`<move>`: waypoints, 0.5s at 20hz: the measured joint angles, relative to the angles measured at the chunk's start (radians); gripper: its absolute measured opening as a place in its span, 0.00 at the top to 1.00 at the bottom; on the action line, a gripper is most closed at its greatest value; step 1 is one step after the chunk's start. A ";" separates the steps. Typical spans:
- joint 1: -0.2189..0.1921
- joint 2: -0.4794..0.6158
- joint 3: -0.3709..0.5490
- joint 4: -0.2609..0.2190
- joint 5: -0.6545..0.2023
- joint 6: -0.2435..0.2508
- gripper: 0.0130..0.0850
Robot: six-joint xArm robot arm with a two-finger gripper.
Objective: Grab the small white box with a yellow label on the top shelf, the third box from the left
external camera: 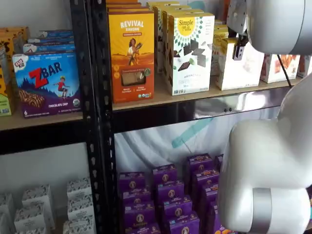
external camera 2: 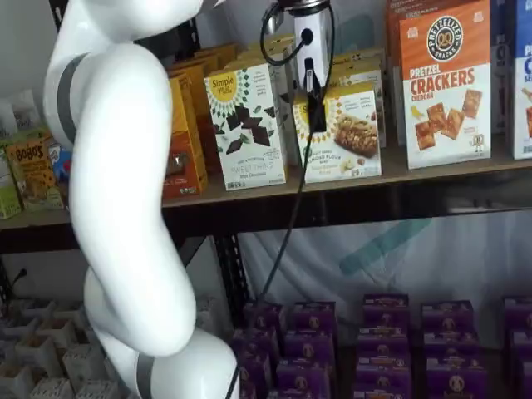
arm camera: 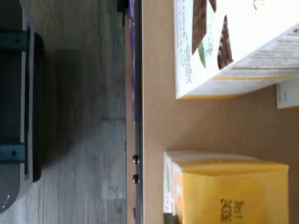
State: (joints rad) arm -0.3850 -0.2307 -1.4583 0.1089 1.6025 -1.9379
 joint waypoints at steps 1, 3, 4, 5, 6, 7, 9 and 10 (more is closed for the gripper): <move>-0.001 0.000 0.000 0.000 0.001 -0.001 0.67; -0.003 0.000 -0.001 0.000 0.005 -0.003 0.67; -0.005 0.000 -0.003 0.001 0.009 -0.004 0.67; -0.005 0.001 -0.003 0.001 0.010 -0.005 0.72; -0.006 -0.003 0.001 0.001 0.004 -0.006 0.72; -0.008 -0.004 0.002 0.003 0.004 -0.007 0.72; -0.011 -0.001 -0.010 0.008 0.026 -0.008 0.72; -0.013 -0.001 -0.016 0.011 0.042 -0.008 0.72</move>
State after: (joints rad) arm -0.3977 -0.2315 -1.4747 0.1203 1.6447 -1.9460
